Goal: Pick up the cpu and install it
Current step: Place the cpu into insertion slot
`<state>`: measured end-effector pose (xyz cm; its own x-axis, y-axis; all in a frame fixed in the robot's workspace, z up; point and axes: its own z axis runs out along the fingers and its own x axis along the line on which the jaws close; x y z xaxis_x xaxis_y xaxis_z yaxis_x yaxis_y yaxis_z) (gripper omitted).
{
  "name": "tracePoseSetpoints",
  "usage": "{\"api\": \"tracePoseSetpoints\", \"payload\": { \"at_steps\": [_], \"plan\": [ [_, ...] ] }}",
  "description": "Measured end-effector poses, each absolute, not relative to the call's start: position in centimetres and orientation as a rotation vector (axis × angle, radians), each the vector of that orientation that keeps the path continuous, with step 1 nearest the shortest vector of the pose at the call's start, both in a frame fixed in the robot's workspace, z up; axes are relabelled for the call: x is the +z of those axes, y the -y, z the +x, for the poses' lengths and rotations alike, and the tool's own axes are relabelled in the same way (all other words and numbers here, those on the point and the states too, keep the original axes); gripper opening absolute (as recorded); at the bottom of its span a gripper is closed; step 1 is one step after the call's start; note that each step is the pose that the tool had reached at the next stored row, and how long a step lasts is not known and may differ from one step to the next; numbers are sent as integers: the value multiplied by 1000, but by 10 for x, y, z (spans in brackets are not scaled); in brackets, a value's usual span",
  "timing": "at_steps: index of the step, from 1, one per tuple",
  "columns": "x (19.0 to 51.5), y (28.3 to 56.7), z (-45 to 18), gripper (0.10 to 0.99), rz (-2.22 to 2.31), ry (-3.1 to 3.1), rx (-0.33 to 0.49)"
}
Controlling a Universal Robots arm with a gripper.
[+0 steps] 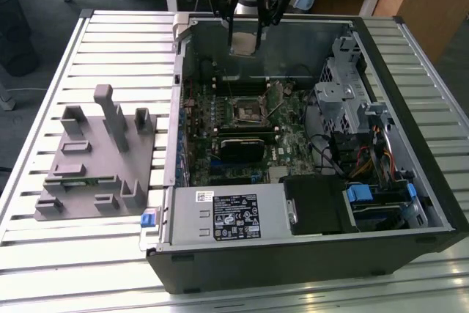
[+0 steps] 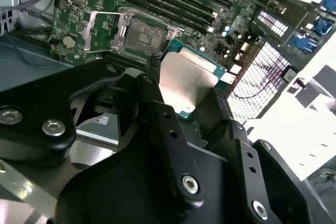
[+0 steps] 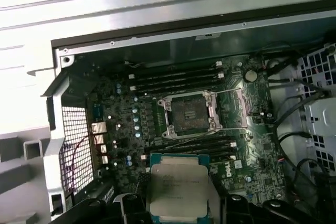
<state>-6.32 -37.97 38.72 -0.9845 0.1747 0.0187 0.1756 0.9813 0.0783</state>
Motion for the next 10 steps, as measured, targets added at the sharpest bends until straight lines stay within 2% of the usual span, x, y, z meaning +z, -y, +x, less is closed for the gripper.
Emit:
{"api": "tracePoseSetpoints", "payload": {
  "at_steps": [10],
  "plan": [
    [386,379,-63,525,-504,3092,-126]
  ]
}}
